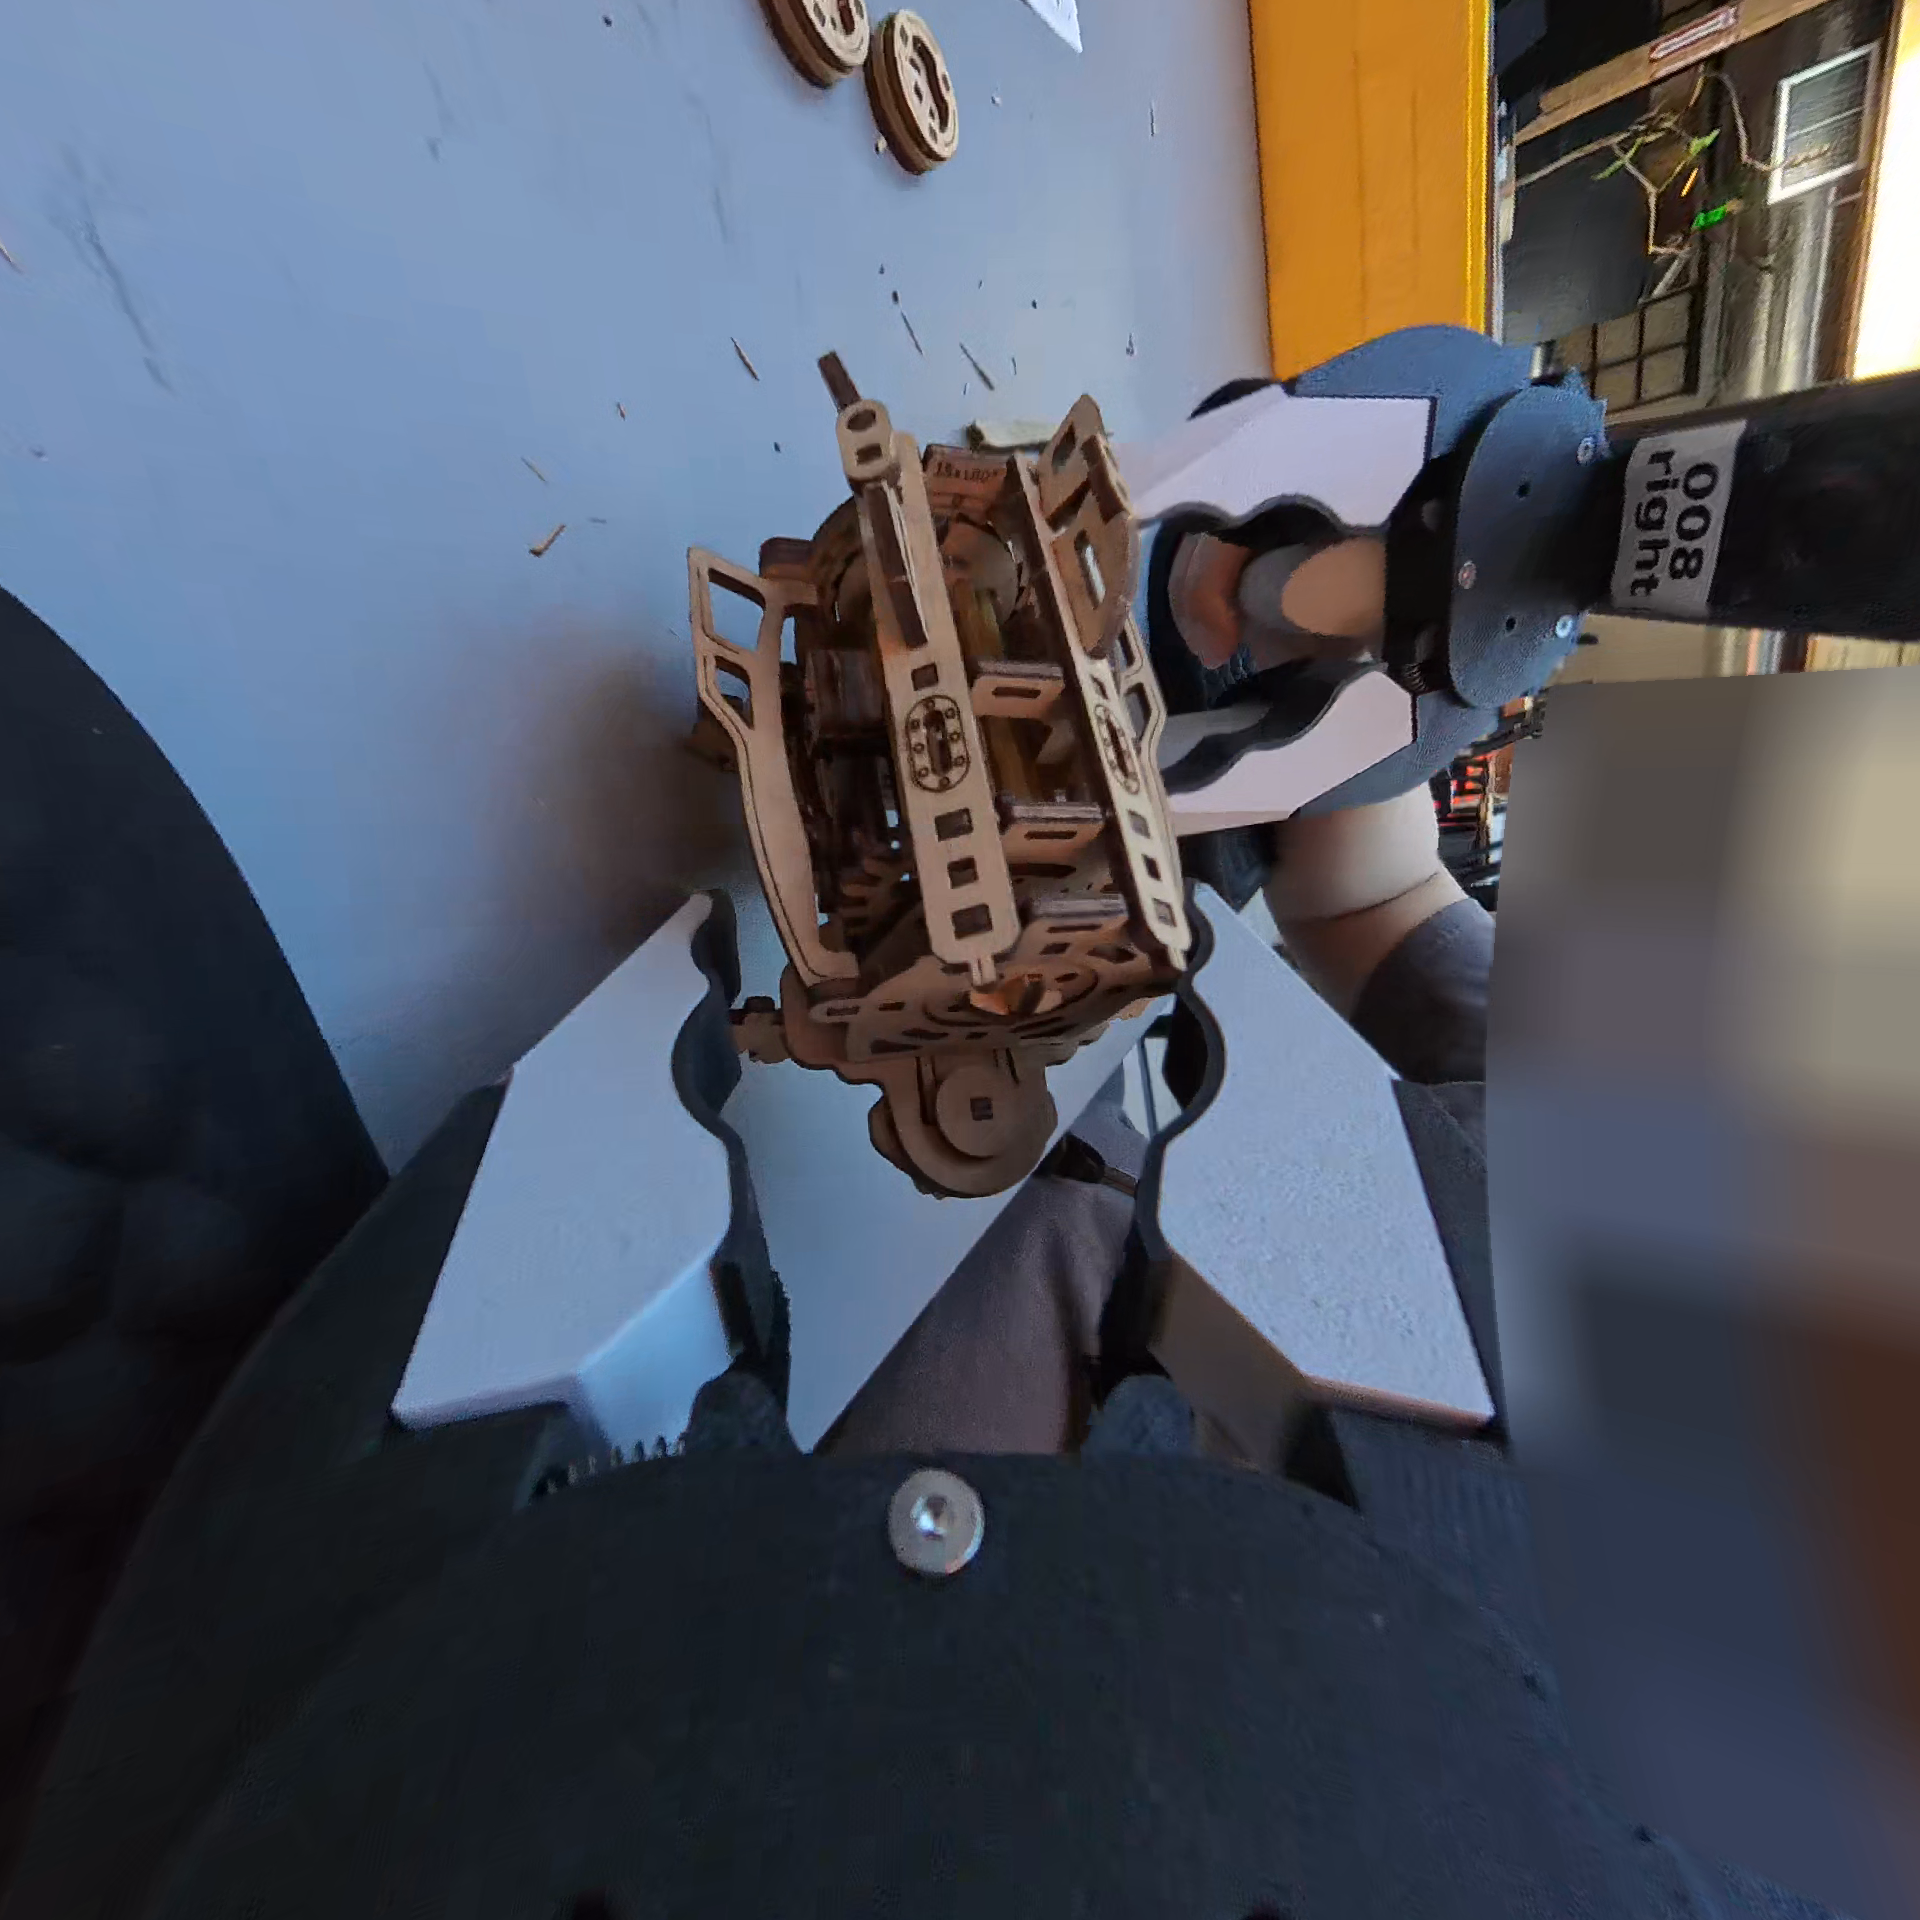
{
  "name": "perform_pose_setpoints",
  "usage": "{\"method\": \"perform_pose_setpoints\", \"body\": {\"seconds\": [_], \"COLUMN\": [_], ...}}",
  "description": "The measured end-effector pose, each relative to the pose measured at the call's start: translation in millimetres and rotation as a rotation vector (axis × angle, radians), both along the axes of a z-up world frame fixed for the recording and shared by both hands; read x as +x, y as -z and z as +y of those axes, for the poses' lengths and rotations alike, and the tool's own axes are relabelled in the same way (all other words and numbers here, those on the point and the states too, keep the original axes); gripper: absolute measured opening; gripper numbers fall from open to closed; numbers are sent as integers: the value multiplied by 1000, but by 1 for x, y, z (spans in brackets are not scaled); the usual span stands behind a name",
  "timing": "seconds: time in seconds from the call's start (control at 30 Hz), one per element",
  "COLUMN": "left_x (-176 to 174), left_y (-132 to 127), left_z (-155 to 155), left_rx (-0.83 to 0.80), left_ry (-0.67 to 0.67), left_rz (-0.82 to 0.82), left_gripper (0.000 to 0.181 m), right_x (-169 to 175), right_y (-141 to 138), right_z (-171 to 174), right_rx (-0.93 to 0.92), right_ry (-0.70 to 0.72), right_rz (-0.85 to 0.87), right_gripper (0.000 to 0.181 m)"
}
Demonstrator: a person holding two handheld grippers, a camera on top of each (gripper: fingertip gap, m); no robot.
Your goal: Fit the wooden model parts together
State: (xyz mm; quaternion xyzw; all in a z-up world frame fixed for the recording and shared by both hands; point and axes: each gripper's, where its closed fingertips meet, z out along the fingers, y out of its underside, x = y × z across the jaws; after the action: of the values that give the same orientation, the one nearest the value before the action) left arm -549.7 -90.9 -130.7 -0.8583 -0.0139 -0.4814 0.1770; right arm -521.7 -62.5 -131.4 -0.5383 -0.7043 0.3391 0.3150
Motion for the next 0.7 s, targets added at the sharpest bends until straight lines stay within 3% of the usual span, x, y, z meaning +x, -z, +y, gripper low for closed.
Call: {"method": "perform_pose_setpoints", "body": {"seconds": [0.4,0.5,0.7], "left_x": [11,10,22], "left_y": [-32,-42,-74], "left_z": [5,10,13], "left_rx": [-256,-291,-298], "left_ry": [-46,-97,-155], "left_rz": [-266,-339,-548], "left_gripper": [82,81,81], "right_x": [-6,-5,1], "right_y": [-12,-27,-75], "right_z": [-10,-10,-2], "right_rx": [109,57,-217], "right_ry": [2,13,48], "right_rz": [80,132,276], "right_gripper": [74,73,68]}}
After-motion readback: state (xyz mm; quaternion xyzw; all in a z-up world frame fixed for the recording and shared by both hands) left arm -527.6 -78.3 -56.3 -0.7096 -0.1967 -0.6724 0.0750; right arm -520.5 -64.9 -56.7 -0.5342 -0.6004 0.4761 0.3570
